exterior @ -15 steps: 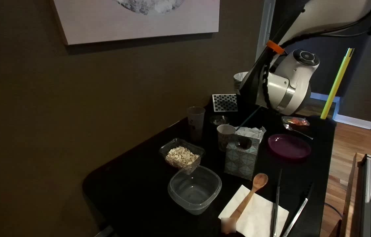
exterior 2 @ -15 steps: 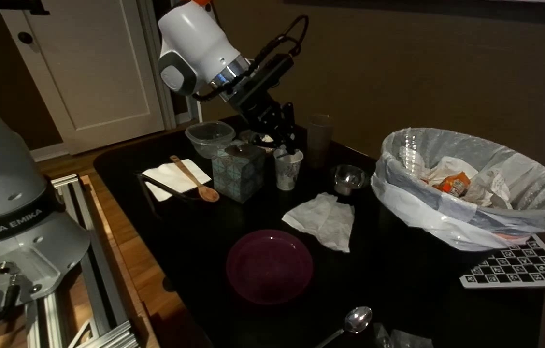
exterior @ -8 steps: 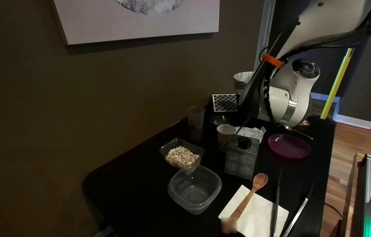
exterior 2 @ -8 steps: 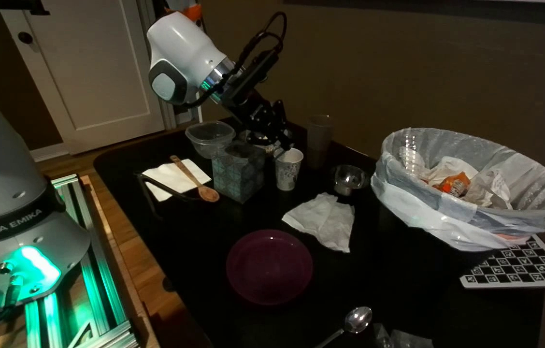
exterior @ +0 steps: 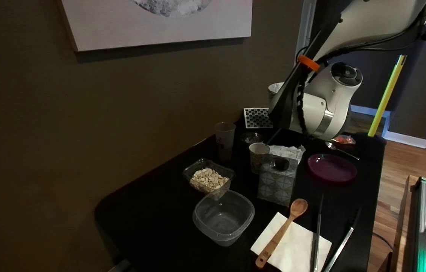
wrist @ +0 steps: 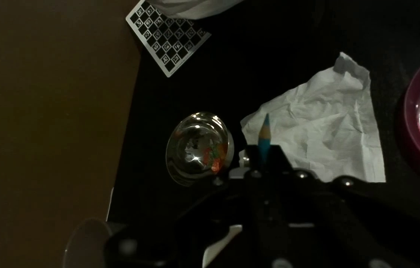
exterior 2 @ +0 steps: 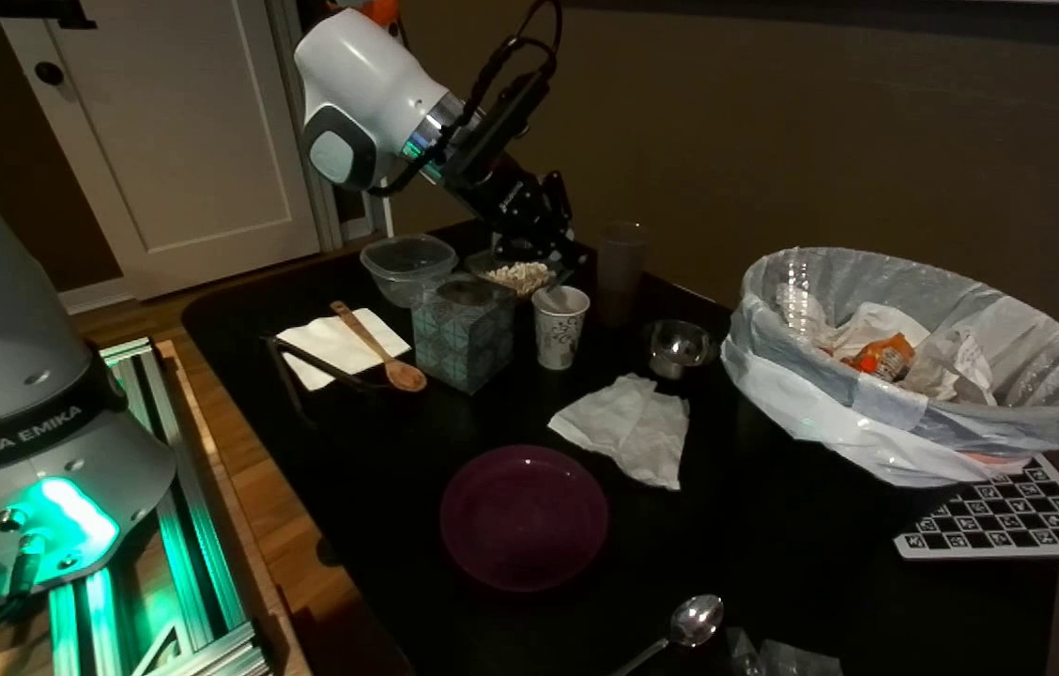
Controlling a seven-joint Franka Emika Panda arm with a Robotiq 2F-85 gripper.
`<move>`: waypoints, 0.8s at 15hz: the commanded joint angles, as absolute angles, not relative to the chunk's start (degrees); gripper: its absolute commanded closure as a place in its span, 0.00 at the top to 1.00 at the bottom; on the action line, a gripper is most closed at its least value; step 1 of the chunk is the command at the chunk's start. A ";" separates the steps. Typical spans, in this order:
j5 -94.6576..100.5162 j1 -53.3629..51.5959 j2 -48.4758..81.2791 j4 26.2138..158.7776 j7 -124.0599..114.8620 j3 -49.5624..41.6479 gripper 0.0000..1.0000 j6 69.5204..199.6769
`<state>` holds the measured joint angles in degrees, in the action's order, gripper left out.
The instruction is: Pick up the straw and put it into the coffee cup
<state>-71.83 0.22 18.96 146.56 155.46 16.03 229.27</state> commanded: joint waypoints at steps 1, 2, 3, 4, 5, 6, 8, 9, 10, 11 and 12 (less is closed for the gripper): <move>-70.92 -0.65 20.55 145.05 157.53 15.00 0.02 230.81; -70.50 -0.87 21.08 144.75 157.51 14.93 0.02 230.87; -69.93 -1.21 21.87 144.50 157.51 14.76 0.02 231.01; -69.22 -1.53 22.61 144.22 157.50 14.64 0.02 231.14; -68.29 -2.15 23.72 143.91 157.50 14.17 0.02 231.64; -67.60 -2.83 24.62 143.65 157.45 13.65 0.02 231.87; -66.32 -8.79 26.67 143.51 156.62 7.99 0.02 231.80; -66.12 -10.23 27.70 143.10 156.83 6.63 0.02 231.69; -65.87 -11.68 28.74 142.71 157.01 5.32 0.02 231.71; -65.96 -12.74 29.48 142.19 157.13 4.48 0.02 231.60; -65.86 -13.75 30.16 141.78 157.19 3.65 0.02 231.46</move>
